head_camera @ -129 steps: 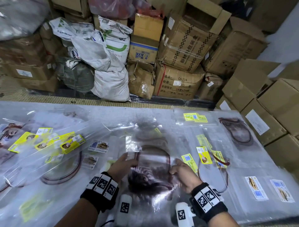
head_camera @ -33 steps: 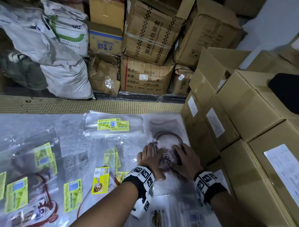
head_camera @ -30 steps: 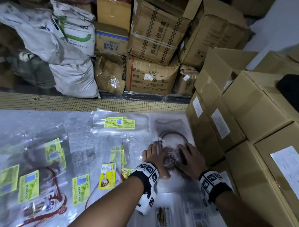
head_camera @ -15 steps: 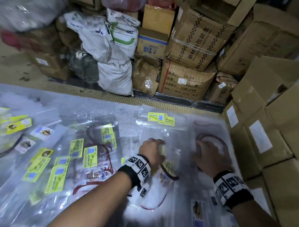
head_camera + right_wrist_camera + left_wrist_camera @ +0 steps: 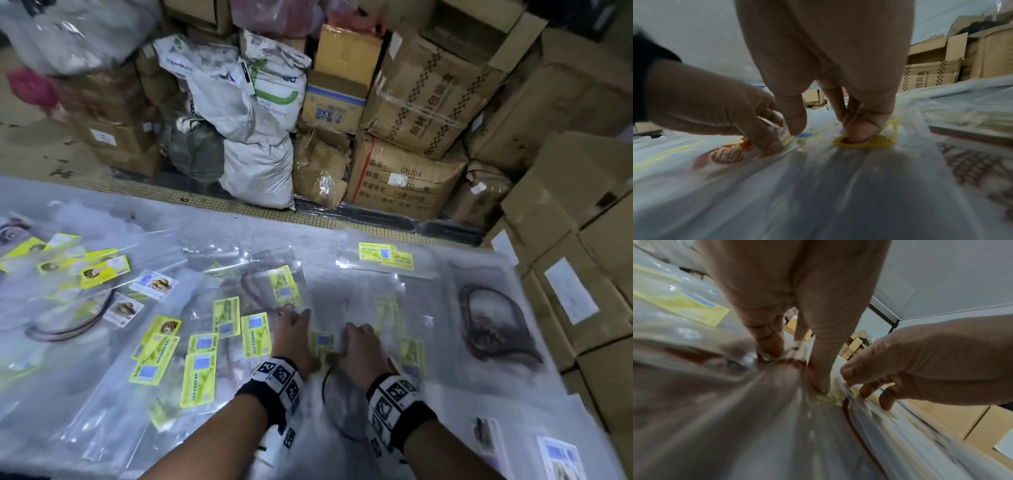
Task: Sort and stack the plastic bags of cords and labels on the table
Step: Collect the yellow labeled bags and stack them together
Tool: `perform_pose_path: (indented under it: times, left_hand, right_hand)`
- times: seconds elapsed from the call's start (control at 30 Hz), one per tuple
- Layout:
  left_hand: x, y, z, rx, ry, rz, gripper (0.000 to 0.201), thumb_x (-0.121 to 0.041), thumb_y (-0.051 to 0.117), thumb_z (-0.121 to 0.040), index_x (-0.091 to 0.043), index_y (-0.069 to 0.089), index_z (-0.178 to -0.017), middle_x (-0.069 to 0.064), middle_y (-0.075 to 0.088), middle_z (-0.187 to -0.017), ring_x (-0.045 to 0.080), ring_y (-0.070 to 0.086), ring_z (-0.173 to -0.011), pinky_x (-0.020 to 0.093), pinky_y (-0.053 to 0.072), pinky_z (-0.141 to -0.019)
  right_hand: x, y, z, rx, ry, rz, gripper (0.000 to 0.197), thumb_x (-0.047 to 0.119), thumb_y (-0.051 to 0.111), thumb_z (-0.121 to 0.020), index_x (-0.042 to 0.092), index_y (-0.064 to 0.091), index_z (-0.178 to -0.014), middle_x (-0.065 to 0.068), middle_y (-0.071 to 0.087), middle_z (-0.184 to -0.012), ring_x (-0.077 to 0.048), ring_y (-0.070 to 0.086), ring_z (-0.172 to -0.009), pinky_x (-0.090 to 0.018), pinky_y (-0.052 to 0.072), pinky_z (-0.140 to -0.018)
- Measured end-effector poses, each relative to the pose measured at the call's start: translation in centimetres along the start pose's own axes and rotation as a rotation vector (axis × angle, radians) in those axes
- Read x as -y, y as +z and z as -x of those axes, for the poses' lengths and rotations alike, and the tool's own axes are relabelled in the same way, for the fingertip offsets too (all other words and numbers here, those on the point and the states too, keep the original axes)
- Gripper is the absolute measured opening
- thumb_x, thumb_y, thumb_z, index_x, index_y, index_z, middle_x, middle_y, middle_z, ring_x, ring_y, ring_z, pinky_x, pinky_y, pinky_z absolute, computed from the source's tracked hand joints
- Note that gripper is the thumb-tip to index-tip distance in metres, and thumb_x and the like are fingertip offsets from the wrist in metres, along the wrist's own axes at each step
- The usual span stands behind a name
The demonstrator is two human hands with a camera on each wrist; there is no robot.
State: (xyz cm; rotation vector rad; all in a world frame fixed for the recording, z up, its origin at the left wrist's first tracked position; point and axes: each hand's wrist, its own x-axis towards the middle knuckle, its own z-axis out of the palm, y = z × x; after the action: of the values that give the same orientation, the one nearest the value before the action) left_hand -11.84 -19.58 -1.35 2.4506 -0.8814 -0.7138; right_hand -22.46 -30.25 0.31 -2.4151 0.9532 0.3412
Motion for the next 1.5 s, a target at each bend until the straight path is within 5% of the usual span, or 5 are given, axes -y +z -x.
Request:
perform_pose_path:
  times: [0.57, 0.77, 1.13, 1.3, 1.5]
  left_hand:
    - [2.4, -0.4, -0.5, 0.078, 0.09, -0.211, 0.096, -0.055, 0.072, -0.064, -0.027, 0.026, -0.143, 0.011, 0.018, -0.146, 0.04, 0.019, -0.132, 0.048, 0.035, -0.108]
    - [2.3, -1.1, -0.1, 0.074, 0.097, -0.191, 0.106, -0.048, 0.077, -0.066, -0.024, 0.016, -0.149, 0.003, 0.009, -0.151, 0.035, 0.012, -0.138, 0.046, 0.024, -0.113]
    - [1.5, -1.6, -0.2, 0.076, 0.074, -0.054, 0.069, -0.018, 0.066, -0.077, -0.046, 0.037, -0.133, 0.0, 0.045, -0.131, 0.032, 0.034, -0.127, 0.047, 0.031, -0.106]
    - [1.1, -2.3, 0.2, 0.032, 0.122, 0.318, 0.06, -0.005, 0.058, -0.079, -0.046, 0.04, -0.12, -0.006, 0.064, -0.082, 0.024, 0.064, -0.085, 0.044, 0.051, -0.086]
    - [3.7, -6.0, 1.2, -0.237, 0.086, 0.589, 0.041, -0.021, 0.069, -0.086, -0.026, 0.055, -0.125, -0.005, 0.061, -0.107, 0.017, 0.06, -0.106, 0.031, 0.048, -0.092]
  right_hand:
    - [-0.3, -0.3, 1.2, -0.121, 0.04, 0.037, 0.066, 0.014, 0.064, -0.088, 0.012, 0.036, -0.147, -0.012, 0.038, -0.145, -0.033, 0.036, -0.134, -0.038, 0.037, -0.106]
    - [0.6, 0.4, 0.0, -0.141, 0.163, 0.03, 0.06, 0.051, 0.071, -0.083, 0.013, 0.048, -0.123, -0.013, 0.043, -0.131, -0.035, 0.044, -0.122, -0.043, 0.044, -0.1]
    - [0.0, 0.1, -1.7, -0.204, 0.216, -0.257, 0.044, 0.03, 0.077, -0.075, 0.03, 0.053, -0.112, -0.001, 0.058, -0.115, -0.028, 0.056, -0.113, -0.041, 0.047, -0.095]
    - [0.4, -1.1, -2.4, -0.285, 0.165, -0.68, 0.035, 0.005, 0.078, -0.078, 0.015, 0.055, -0.102, -0.003, 0.061, -0.09, -0.025, 0.061, -0.089, -0.034, 0.05, -0.072]
    - [3.6, -5.2, -1.6, -0.417, -0.053, -0.786, 0.021, -0.001, 0.06, -0.091, 0.019, 0.065, -0.086, 0.005, 0.065, -0.085, -0.012, 0.06, -0.081, -0.025, 0.045, -0.071]
